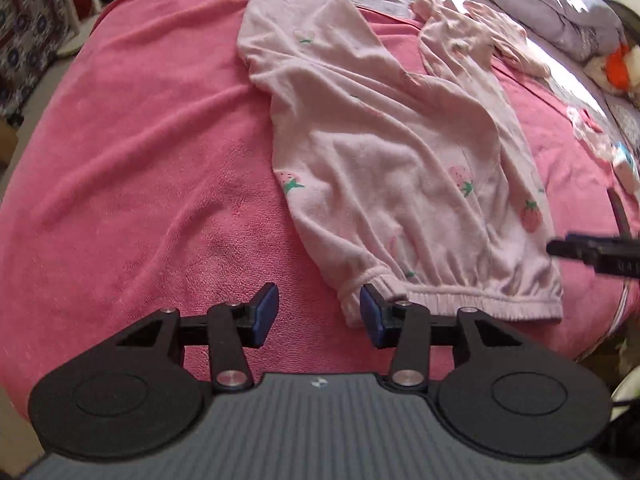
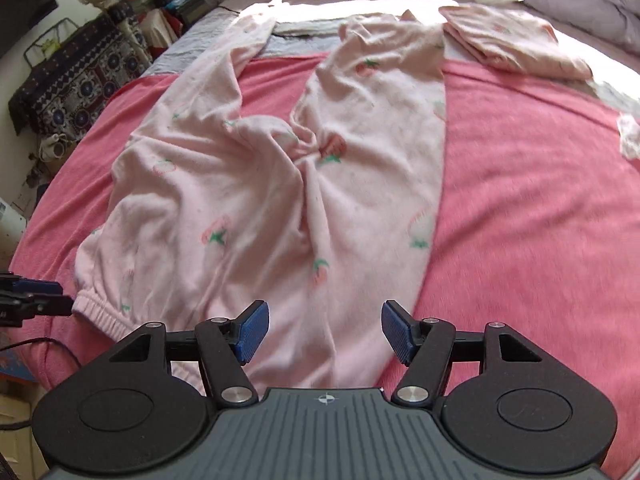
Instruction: Fold clothes
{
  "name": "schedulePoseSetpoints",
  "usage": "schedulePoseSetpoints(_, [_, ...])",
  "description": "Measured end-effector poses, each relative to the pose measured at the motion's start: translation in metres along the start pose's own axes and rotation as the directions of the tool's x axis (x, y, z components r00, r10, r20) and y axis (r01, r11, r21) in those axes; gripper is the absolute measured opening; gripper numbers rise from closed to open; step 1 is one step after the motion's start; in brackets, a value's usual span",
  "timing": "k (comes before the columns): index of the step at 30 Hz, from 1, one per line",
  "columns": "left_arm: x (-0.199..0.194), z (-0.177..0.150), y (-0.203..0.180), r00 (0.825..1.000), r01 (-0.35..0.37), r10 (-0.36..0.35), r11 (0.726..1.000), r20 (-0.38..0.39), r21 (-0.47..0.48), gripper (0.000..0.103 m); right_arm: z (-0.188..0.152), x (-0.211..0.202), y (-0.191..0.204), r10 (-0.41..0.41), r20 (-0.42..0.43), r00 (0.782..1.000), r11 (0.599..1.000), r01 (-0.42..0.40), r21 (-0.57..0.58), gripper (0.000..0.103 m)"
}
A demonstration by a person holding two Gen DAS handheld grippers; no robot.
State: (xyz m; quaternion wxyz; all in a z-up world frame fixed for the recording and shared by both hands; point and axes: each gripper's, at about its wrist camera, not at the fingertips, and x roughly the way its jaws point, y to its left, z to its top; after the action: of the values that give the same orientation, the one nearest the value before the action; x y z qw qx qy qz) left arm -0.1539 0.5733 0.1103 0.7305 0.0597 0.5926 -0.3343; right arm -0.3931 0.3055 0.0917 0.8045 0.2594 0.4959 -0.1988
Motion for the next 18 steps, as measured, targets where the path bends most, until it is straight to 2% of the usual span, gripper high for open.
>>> schedulePoseSetpoints(3, [0.012, 0.001, 0.015, 0.999, 0.04, -0.04, 0.978, 0.005, -0.206, 0.051, -0.021, 0.001, -0.025, 0.057, -0.074, 0.996, 0.98, -0.042, 0.195, 0.063])
schedulePoseSetpoints(6, [0.011, -0.001, 0.022, 0.997, 0.073, -0.068, 0.95, 0.028, -0.305, 0.053, -0.03, 0.007, -0.04, 0.129, -0.081, 0.988, 0.94, -0.096, 0.326, 0.063])
schedulePoseSetpoints(7, [0.007, -0.002, 0.027, 0.993, 0.116, -0.105, 0.933, 0.05, -0.341, 0.055, -0.031, 0.009, -0.043, 0.145, -0.077, 0.986, 0.929, -0.109, 0.355, 0.064])
schedulePoseSetpoints(8, [-0.001, -0.006, 0.036, 0.983, 0.183, -0.154, 0.898, 0.104, -0.4, 0.057, -0.031, 0.012, -0.047, 0.16, -0.074, 0.984, 0.916, -0.12, 0.382, 0.065])
schedulePoseSetpoints(9, [-0.009, -0.009, 0.046, 0.966, 0.255, -0.2, 0.853, 0.166, -0.456, 0.063, -0.032, 0.013, -0.049, 0.173, -0.069, 0.983, 0.907, -0.131, 0.4, 0.066])
schedulePoseSetpoints(10, [-0.016, -0.014, 0.056, 0.951, 0.3, -0.216, 0.815, 0.22, -0.496, 0.071, -0.033, 0.014, -0.052, 0.185, -0.064, 0.981, 0.899, -0.142, 0.415, 0.067])
schedulePoseSetpoints(11, [-0.023, -0.018, 0.066, 0.936, 0.34, -0.224, 0.777, 0.272, -0.529, 0.071, -0.034, 0.013, -0.054, 0.195, -0.058, 0.979, 0.894, -0.153, 0.422, 0.067])
schedulePoseSetpoints(13, [-0.027, -0.015, 0.067, 0.955, 0.278, -0.174, 0.806, 0.24, -0.522, 0.071, -0.038, 0.012, -0.057, 0.213, -0.046, 0.976, 0.886, -0.173, 0.431, 0.067])
schedulePoseSetpoints(15, [-0.019, -0.007, 0.058, 0.975, 0.213, -0.155, 0.855, 0.159, -0.472, 0.071, -0.039, 0.013, -0.06, 0.23, -0.039, 0.972, 0.876, -0.189, 0.444, 0.066])
schedulePoseSetpoints(18, [0.0, -0.003, 0.046, 0.985, 0.171, -0.149, 0.871, 0.084, -0.46, 0.071, -0.039, 0.013, -0.061, 0.239, -0.042, 0.97, 0.871, -0.195, 0.451, 0.066])
